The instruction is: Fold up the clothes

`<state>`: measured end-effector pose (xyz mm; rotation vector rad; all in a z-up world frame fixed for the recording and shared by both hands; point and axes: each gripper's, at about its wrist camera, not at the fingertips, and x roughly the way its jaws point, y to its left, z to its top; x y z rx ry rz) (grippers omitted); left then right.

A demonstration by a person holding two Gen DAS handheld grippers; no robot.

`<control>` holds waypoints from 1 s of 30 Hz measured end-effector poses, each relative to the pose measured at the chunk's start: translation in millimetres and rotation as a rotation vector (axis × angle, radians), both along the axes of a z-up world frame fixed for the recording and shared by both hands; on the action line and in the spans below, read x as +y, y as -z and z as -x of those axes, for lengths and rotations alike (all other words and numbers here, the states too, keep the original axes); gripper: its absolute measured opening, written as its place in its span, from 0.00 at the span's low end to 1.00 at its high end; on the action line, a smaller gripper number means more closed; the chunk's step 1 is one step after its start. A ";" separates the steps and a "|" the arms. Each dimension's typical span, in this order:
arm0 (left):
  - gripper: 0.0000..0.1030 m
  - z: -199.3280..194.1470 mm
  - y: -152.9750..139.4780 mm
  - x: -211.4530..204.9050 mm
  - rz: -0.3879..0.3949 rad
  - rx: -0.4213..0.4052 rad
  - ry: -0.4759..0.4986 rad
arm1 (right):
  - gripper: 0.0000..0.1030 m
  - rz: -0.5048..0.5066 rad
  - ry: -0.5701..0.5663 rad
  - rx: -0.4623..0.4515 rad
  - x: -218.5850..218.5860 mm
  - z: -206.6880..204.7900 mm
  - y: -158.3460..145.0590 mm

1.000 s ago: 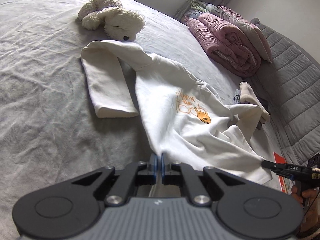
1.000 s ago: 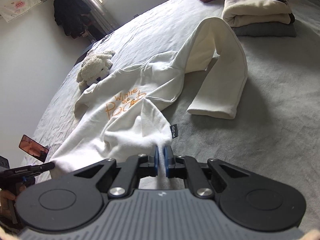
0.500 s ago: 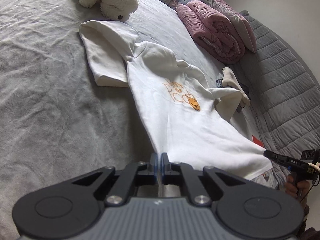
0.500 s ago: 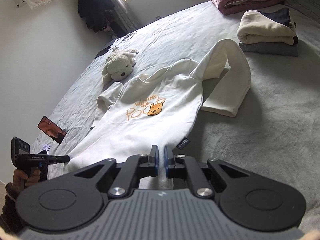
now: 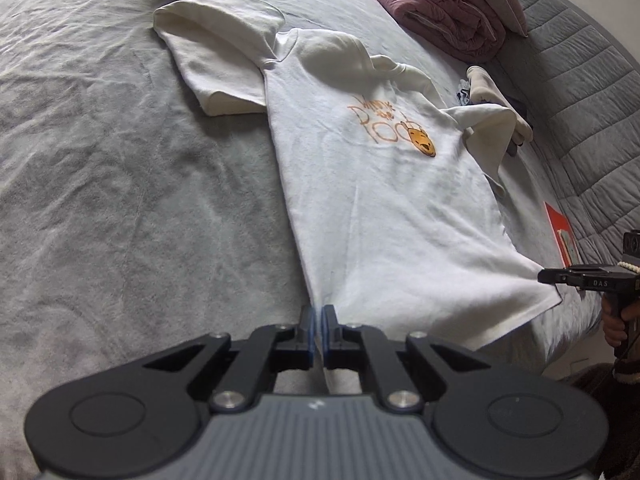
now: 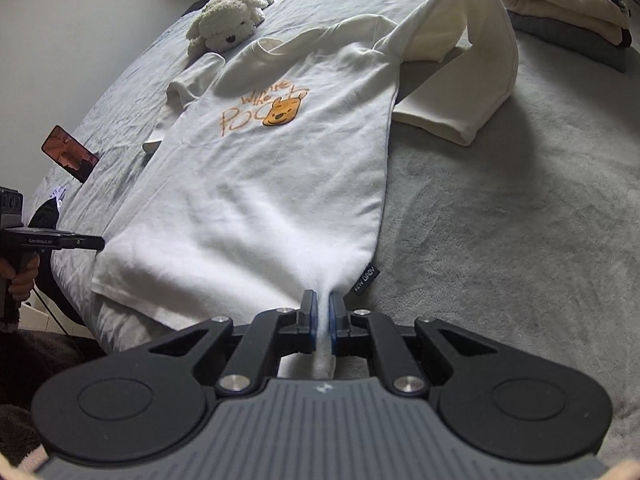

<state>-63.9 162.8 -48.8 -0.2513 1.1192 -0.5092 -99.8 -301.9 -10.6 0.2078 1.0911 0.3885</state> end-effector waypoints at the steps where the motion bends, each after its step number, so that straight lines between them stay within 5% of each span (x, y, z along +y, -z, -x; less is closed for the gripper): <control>1: 0.02 0.4 0.8 -0.6 -0.012 0.002 0.009 | 0.08 0.020 -0.015 0.010 2.4 -0.1 3.3; 7: 0.03 0.4 9.3 9.4 0.045 0.064 0.035 | 0.16 0.048 -0.064 0.071 3.5 1.1 15.5; 12: 0.18 2.8 20.9 10.5 0.140 0.142 0.084 | 0.20 -0.044 -0.080 0.119 -9.1 0.9 19.6; 17: 0.18 3.3 34.5 4.9 0.224 0.197 0.110 | 0.46 -0.202 -0.089 0.181 -15.7 -0.8 35.6; 20: 0.15 4.6 38.5 -2.4 0.239 0.196 0.126 | 0.42 -0.254 -0.076 0.190 -19.4 -1.0 39.7; 23: 0.09 7.0 31.1 -3.3 0.263 0.165 0.143 | 0.16 -0.265 -0.069 0.201 -21.4 -1.2 40.8; 30: 0.08 5.5 -15.2 5.0 0.425 0.056 0.150 | 0.08 -0.311 -0.016 0.190 -33.6 0.9 17.4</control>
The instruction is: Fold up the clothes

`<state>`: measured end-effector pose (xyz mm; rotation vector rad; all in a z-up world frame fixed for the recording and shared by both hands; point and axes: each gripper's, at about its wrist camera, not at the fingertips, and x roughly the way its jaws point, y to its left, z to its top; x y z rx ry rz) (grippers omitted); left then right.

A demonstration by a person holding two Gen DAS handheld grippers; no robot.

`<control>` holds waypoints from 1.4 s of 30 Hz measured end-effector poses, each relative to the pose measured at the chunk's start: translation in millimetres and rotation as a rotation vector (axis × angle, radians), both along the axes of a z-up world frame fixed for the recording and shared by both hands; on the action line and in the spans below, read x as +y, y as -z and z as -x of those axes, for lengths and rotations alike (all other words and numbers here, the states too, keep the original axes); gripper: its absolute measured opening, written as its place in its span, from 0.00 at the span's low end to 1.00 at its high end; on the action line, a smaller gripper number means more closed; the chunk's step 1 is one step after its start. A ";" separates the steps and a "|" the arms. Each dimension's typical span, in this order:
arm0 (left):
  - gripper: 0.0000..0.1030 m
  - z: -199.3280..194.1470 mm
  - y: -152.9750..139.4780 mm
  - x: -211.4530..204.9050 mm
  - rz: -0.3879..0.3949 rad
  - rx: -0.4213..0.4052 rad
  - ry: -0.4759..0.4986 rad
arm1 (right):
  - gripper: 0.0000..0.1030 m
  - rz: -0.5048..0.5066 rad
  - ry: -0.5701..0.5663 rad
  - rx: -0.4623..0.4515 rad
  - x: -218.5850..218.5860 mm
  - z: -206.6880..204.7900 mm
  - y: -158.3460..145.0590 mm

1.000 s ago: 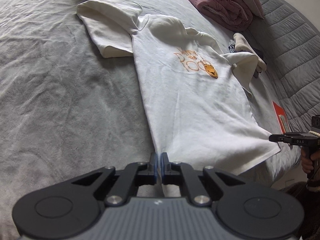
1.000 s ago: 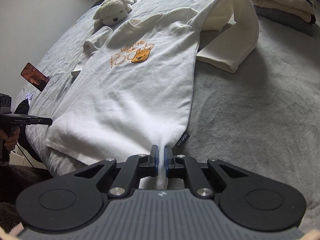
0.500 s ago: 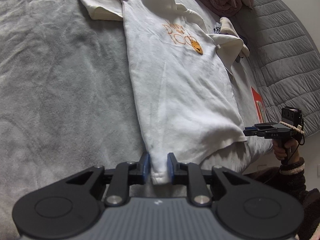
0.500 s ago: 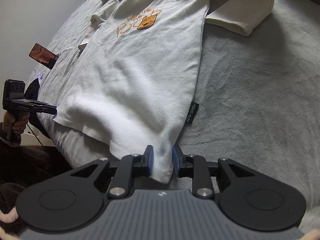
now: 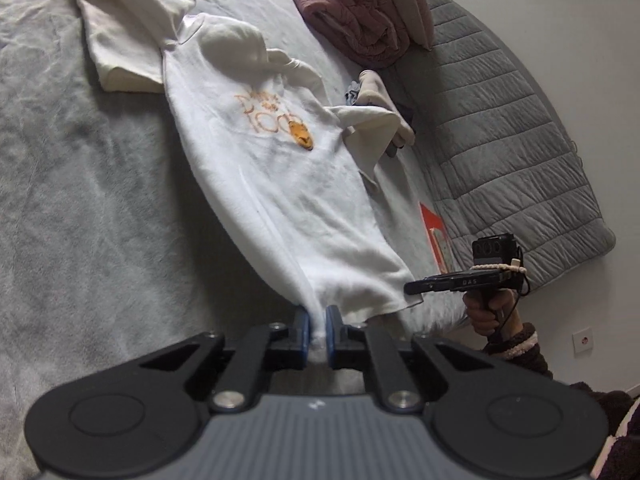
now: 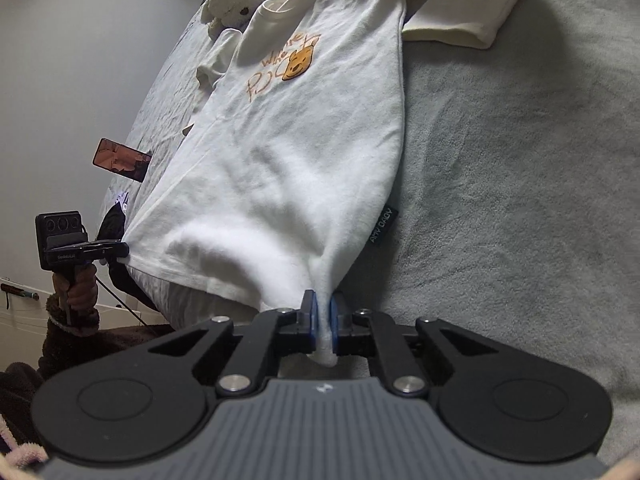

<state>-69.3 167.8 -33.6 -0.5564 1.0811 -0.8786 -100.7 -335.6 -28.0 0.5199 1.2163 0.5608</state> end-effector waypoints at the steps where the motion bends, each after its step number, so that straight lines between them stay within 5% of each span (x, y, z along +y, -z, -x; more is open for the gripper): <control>1: 0.08 -0.2 -4.5 -0.9 0.010 -0.002 -0.001 | 0.08 0.006 0.008 -0.008 -0.7 2.5 -5.4; 10: 0.08 6.3 -15.1 4.4 -0.101 0.012 -0.021 | 0.08 0.073 -0.003 -0.084 5.2 9.4 -43.9; 21: 0.11 0.4 32.8 -3.6 -0.340 0.101 0.002 | 0.09 0.222 -0.047 0.052 23.8 -2.0 9.9; 28: 0.32 -4.7 19.8 2.5 -0.383 0.061 -0.014 | 0.20 0.264 -0.044 0.056 27.8 -11.9 -10.4; 31: 0.41 -14.9 12.5 7.0 -0.391 0.039 -0.064 | 0.43 0.285 -0.031 0.020 28.9 -18.5 -24.5; 42: 0.42 -83.2 0.5 10.4 -0.331 0.063 -0.282 | 0.44 0.267 0.000 -0.056 55.3 -74.0 -44.9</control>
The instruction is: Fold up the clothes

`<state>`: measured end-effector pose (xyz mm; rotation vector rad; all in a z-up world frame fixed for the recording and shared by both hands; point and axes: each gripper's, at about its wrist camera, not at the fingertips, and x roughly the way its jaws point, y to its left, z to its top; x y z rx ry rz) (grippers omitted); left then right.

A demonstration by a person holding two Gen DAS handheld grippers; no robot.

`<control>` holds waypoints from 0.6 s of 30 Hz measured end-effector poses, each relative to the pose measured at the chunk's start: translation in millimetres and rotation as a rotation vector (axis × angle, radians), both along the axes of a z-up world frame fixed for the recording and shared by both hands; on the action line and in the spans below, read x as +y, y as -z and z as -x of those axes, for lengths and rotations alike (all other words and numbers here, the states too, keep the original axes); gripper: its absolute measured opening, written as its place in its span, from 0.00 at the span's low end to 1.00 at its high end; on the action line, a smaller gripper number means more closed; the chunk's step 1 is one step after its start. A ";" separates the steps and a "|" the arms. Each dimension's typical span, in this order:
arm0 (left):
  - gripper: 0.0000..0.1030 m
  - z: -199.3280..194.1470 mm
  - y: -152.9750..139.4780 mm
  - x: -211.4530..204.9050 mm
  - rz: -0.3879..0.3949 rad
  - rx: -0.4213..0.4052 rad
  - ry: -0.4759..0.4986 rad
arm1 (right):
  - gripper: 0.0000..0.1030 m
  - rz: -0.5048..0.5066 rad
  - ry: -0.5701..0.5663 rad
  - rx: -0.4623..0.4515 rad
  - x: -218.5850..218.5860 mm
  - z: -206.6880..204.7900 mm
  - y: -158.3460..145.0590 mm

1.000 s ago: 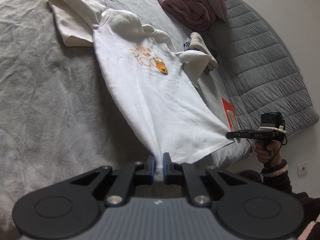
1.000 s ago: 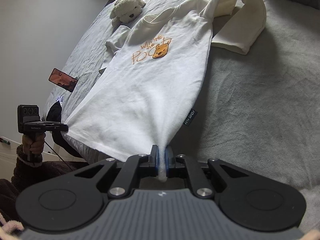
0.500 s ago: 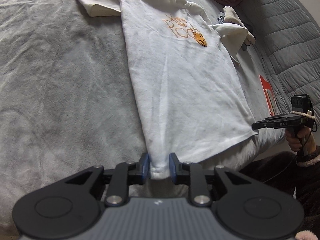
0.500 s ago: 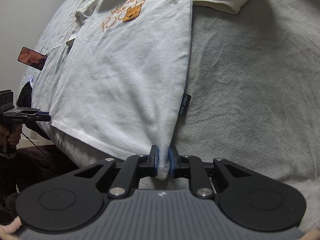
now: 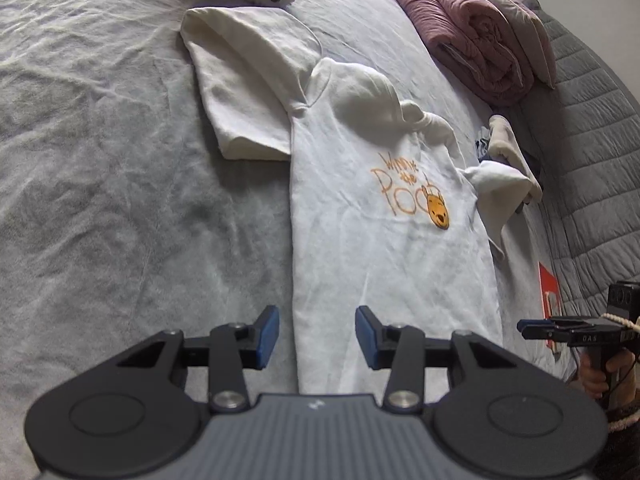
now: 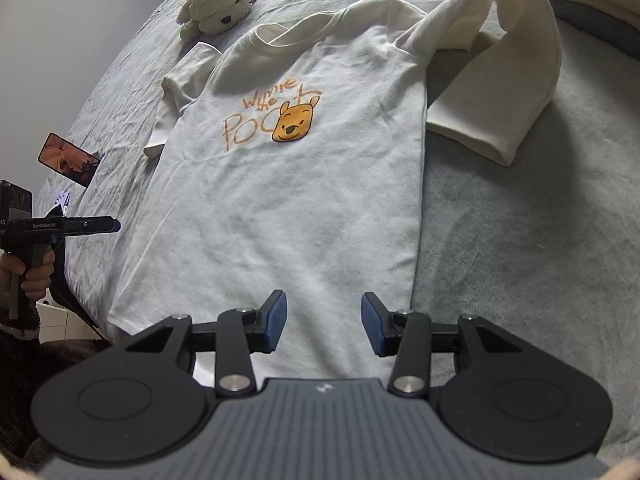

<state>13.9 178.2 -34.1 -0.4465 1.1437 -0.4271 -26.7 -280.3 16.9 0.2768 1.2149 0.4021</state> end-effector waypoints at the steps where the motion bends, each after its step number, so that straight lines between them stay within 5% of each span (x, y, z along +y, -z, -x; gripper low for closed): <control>1: 0.42 -7.5 0.3 -0.3 -0.005 -0.005 -0.020 | 0.44 -0.003 0.002 -0.004 3.2 -5.3 -0.5; 11: 0.42 -59.5 17.2 9.1 -0.074 -0.055 -0.251 | 0.44 -0.024 -0.006 -0.046 43.5 -52.1 -4.4; 18: 0.42 -80.6 30.5 23.7 -0.039 -0.078 -0.323 | 0.44 -0.046 -0.033 -0.115 94.2 -97.4 -0.6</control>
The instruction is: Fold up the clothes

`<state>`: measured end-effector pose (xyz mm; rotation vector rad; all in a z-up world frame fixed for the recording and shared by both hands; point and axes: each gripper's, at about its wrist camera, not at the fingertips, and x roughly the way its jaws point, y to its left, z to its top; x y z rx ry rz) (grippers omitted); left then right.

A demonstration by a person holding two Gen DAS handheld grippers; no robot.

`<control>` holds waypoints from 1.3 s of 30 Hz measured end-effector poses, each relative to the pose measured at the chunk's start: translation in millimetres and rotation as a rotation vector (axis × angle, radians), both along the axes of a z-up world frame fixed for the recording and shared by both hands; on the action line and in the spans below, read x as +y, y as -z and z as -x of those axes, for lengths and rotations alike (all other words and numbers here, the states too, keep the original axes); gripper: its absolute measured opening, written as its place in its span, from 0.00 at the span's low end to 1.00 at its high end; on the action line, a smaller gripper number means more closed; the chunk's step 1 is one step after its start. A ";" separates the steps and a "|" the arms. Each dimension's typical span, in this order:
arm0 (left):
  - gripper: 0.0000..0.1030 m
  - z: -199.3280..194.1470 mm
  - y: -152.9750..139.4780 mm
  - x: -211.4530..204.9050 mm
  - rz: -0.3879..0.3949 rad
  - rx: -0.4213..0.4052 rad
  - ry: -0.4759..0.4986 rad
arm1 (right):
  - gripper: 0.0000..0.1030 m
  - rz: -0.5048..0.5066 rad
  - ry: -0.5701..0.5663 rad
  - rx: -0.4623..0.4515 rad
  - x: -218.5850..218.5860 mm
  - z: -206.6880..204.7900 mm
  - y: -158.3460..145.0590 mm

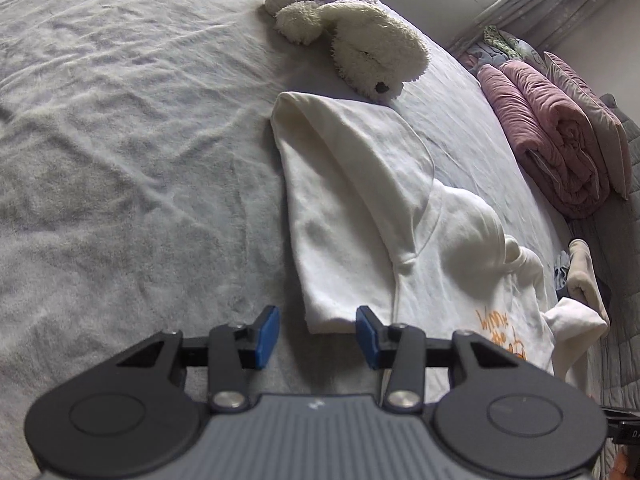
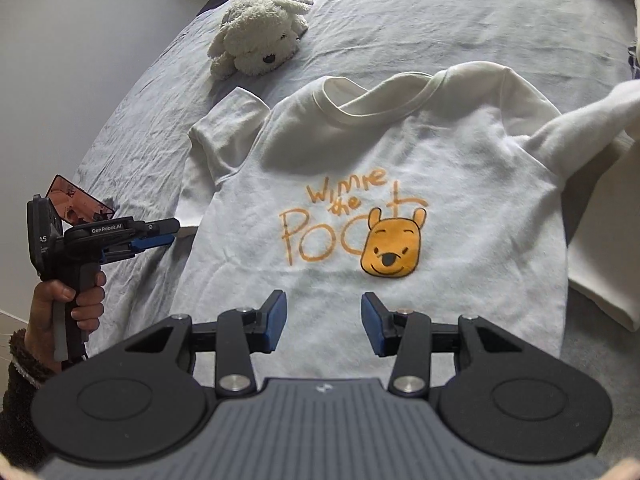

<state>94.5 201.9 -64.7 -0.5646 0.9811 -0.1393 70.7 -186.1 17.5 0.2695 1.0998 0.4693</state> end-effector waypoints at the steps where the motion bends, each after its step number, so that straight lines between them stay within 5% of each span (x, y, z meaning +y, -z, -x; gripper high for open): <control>1: 0.42 -1.2 1.7 3.2 0.019 -0.010 -0.010 | 0.45 -0.001 -0.008 -0.012 7.9 -6.3 0.9; 11: 0.41 -11.8 10.6 14.4 0.110 -0.068 -0.057 | 0.45 -0.066 -0.067 -0.127 86.7 -61.5 13.7; 24: 0.40 -31.5 9.2 11.1 -0.002 -0.139 -0.087 | 0.46 -0.092 -0.039 -0.258 111.8 -85.8 48.9; 34: 0.36 -39.0 13.3 -8.6 -0.097 -0.222 -0.107 | 0.47 -0.156 -0.030 -0.214 91.4 -91.4 64.1; 39: 0.13 -35.9 12.3 -17.5 -0.230 -0.241 -0.100 | 0.53 -0.191 -0.030 -0.196 90.6 -92.2 68.3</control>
